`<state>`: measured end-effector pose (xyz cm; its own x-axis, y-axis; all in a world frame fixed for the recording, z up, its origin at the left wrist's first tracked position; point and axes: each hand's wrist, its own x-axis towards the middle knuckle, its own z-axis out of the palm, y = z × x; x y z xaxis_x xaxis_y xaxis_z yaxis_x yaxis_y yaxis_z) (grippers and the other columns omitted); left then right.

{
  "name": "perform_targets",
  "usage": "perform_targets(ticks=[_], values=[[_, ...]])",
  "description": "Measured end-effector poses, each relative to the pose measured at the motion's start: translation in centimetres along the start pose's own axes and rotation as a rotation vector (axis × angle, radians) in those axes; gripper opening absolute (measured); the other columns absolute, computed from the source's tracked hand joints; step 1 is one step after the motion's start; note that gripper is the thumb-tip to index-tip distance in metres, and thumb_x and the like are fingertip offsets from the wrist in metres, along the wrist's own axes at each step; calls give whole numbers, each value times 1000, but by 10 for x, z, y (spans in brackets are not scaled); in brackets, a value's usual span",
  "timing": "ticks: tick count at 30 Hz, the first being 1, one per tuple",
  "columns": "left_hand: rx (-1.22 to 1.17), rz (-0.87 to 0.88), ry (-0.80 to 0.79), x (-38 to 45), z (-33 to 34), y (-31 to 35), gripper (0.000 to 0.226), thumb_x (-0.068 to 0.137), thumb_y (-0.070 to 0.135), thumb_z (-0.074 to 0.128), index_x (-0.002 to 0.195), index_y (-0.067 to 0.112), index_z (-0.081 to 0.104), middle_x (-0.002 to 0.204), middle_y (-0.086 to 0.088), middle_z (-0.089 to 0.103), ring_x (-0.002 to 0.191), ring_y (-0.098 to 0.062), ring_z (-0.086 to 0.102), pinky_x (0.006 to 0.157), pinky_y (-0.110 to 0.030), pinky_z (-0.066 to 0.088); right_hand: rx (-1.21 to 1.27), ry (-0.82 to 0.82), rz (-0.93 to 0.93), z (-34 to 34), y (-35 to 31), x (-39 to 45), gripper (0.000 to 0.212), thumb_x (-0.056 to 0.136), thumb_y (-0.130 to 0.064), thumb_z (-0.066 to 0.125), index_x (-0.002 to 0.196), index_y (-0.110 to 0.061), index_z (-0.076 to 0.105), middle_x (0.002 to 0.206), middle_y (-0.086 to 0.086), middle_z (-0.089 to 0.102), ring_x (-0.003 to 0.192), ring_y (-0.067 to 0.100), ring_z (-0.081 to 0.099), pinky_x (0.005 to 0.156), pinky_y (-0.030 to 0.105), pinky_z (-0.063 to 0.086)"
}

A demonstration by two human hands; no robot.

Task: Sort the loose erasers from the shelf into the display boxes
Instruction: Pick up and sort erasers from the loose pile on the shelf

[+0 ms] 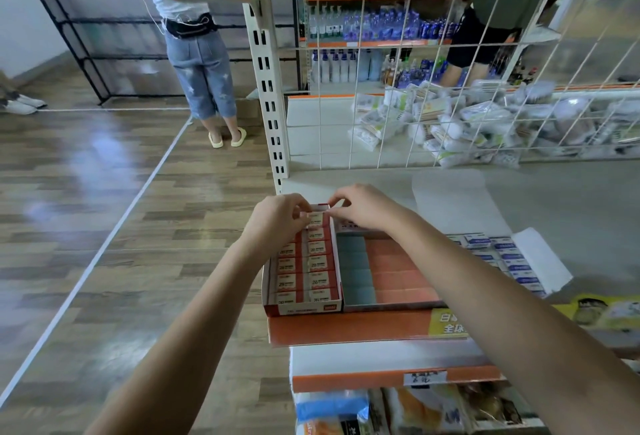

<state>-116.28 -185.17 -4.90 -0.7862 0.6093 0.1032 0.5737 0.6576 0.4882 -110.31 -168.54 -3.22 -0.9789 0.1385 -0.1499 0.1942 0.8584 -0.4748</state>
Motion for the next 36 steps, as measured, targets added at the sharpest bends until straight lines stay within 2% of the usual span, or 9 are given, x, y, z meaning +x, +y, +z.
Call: perform_targets(ticks=[6,9,13,19,29,34,36], values=[[160,71,6,-3,6,2,25,87,25,62,110,17,58,100,-3,65,88,-20,61,73,-36,53,48,0,8,2,2,0,30,92,-35,56,117,-20,61,107,6,65,81,16,60,70,26,42],[240,117,55,-4,8,3,30,87,27,64,114,18,60,105,-3,62,99,-19,55,77,-30,49,62,3,6,3,3,0,30,92,-35,56,117,-20,61,107,6,65,77,13,56,69,25,40],[299,187,113,-6,9,1,26,90,25,59,115,17,63,111,-1,58,104,-15,51,81,-26,47,92,13,2,5,4,-1,29,92,-33,56,116,-19,61,97,4,66,60,4,52,56,21,38],[238,205,91,-6,8,-1,19,89,25,61,104,17,68,100,-1,64,95,-15,55,74,-24,44,64,24,-7,8,5,0,30,93,-33,54,118,-18,60,103,6,66,67,14,55,67,25,39],[221,138,106,-7,8,0,26,88,25,60,111,14,64,109,-2,61,104,-18,54,80,-27,44,73,41,-18,12,11,1,29,94,-35,51,118,-20,59,103,6,65,59,6,51,53,22,35],[279,150,96,-3,8,2,26,88,26,61,113,15,62,110,-2,61,104,-16,54,80,-25,47,56,42,-20,13,12,3,30,94,-36,51,118,-20,59,112,6,63,74,13,55,63,25,39],[276,144,81,-1,8,3,25,90,25,59,112,14,63,109,-2,62,104,-16,54,81,-25,46,52,42,-22,14,12,3,30,95,-35,51,119,-19,59,112,7,64,74,13,54,65,26,39]])
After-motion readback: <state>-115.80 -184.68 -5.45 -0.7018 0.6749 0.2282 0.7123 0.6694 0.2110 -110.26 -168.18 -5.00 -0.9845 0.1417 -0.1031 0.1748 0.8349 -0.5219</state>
